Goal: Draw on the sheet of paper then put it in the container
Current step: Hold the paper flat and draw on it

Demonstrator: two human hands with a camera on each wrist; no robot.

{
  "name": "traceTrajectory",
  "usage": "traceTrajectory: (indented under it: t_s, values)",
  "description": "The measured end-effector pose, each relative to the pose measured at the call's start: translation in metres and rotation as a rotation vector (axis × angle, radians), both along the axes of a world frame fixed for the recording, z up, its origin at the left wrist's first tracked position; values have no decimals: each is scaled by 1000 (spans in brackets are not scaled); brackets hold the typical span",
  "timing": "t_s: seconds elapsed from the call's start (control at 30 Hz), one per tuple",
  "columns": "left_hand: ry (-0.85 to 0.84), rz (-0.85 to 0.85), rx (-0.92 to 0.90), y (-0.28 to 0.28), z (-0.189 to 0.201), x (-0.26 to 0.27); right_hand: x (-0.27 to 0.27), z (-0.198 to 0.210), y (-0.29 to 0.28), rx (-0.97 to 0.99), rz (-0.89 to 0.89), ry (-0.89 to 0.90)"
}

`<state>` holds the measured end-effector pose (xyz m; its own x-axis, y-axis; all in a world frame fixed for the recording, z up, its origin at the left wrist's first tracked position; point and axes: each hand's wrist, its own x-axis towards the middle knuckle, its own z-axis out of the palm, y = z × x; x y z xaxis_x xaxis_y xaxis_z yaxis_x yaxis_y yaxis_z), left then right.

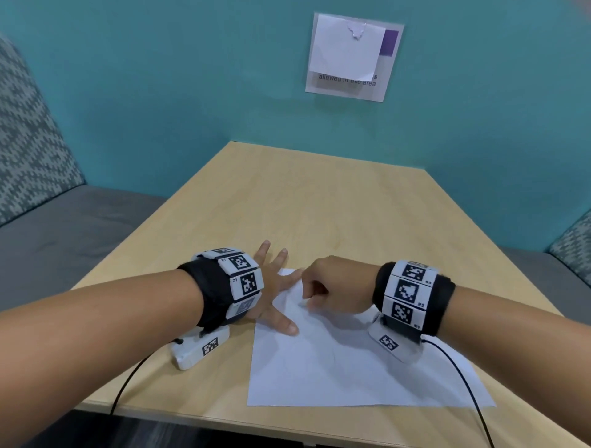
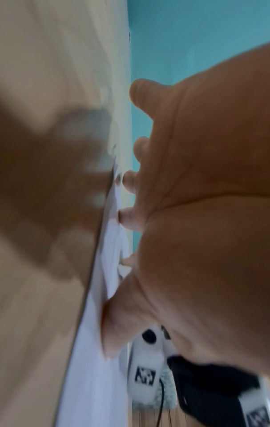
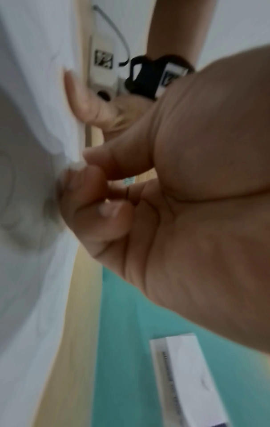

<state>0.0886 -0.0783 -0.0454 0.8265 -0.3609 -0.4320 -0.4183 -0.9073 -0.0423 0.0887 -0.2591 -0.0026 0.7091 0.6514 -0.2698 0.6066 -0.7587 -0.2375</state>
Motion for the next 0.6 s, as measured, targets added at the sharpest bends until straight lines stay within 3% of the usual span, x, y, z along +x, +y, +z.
traceTrajectory:
  t_s: [0.3, 0.47, 0.6]
  values:
    - [30, -39, 46, 27, 1, -29, -3, -1, 2, -1, -25, -1]
    - [33, -58, 5, 23, 4, -31, -34, -4, 23, 20, 155, 54]
    - [50, -47, 0, 24, 5, -31, -1, 3, 22, -24, 41, -65]
